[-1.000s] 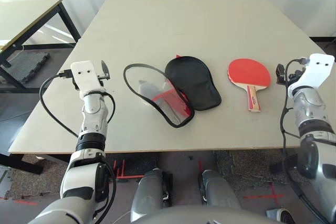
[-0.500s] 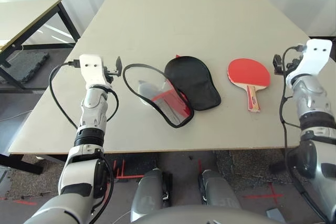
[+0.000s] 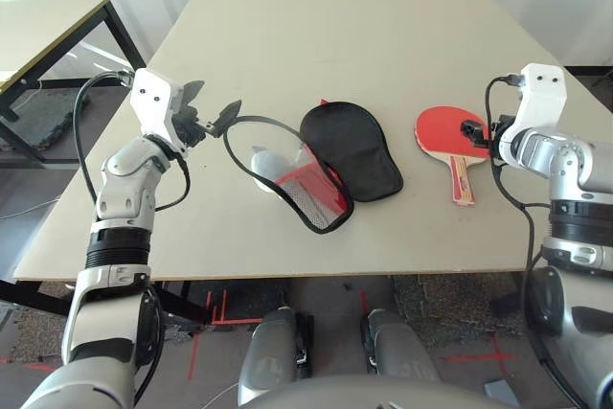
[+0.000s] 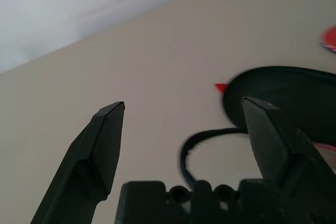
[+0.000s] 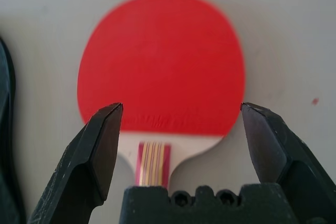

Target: Store the ping-pong paddle in its case and zip it.

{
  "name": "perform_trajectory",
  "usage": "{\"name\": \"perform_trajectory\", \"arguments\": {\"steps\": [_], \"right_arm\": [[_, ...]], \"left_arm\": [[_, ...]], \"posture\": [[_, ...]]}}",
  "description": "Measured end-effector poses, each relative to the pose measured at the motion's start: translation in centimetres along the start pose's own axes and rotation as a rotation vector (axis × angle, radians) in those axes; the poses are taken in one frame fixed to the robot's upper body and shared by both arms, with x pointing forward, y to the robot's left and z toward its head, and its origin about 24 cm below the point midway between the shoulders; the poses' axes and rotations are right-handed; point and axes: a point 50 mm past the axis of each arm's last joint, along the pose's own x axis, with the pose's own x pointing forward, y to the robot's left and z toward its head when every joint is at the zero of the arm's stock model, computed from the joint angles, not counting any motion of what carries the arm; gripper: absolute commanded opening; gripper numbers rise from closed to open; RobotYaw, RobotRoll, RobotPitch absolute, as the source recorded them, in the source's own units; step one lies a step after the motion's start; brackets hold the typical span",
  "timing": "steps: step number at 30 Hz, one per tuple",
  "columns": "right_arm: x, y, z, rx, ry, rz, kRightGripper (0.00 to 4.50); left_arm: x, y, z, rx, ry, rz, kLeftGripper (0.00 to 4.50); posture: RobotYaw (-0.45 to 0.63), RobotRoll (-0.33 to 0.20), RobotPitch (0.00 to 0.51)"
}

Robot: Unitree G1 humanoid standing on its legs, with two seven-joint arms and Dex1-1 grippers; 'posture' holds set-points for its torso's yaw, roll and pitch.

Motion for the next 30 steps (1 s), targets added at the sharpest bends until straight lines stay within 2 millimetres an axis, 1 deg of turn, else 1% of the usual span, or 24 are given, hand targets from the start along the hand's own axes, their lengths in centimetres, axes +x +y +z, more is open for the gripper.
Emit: {"name": "perform_trajectory", "arguments": {"steps": [1, 4, 9, 13, 17, 21, 26, 28, 30], "right_arm": [[0.1, 0.3, -0.4, 0.006, 0.029, 0.009, 4.46], [0.2, 0.6, -1.0, 0.017, 0.077, 0.022, 4.46], [0.6, 1.3, -1.8, 0.025, 0.121, 0.035, 4.46], [0.7, 1.6, -2.4, 0.027, 0.139, 0.029, 4.46], [0.4, 1.4, -2.6, 0.037, 0.138, 0.001, 4.46], [-0.1, 1.3, -3.5, 0.042, 0.171, -0.017, 4.46], [-1.5, 1.5, -3.7, 0.036, 0.170, -0.021, 4.46], [-1.6, 1.4, -4.3, 0.046, 0.184, -0.022, 4.46], [-1.4, 1.0, -5.0, 0.054, 0.206, -0.037, 4.09]], "left_arm": [[0.0, -0.5, 0.7, 0.017, 0.016, -0.092, 4.50], [-0.1, -1.5, 2.0, 0.027, 0.029, -0.229, 4.50], [0.3, -2.8, 2.3, 0.000, 0.046, -0.348, 4.50], [0.5, -3.1, 2.4, -0.007, 0.051, -0.390, 4.50], [0.6, -3.3, 2.4, -0.010, 0.054, -0.413, 4.50], [0.6, -3.2, 2.4, -0.010, 0.054, -0.413, 4.50], [0.6, -3.3, 2.4, -0.010, 0.053, -0.414, 4.50], [0.6, -3.3, 2.4, -0.011, 0.052, -0.414, 4.50], [0.6, -3.3, 2.4, -0.011, 0.052, -0.413, 4.50]], "posture": [[0.07, 0.000, 0.085], [0.07, 0.000, 0.082], [0.06, 0.000, 0.076], [0.06, 0.000, 0.066], [0.06, 0.000, 0.066], [0.06, 0.000, 0.066], [0.06, 0.000, 0.076], [0.06, 0.000, 0.078], [0.06, 0.000, 0.080]]}}
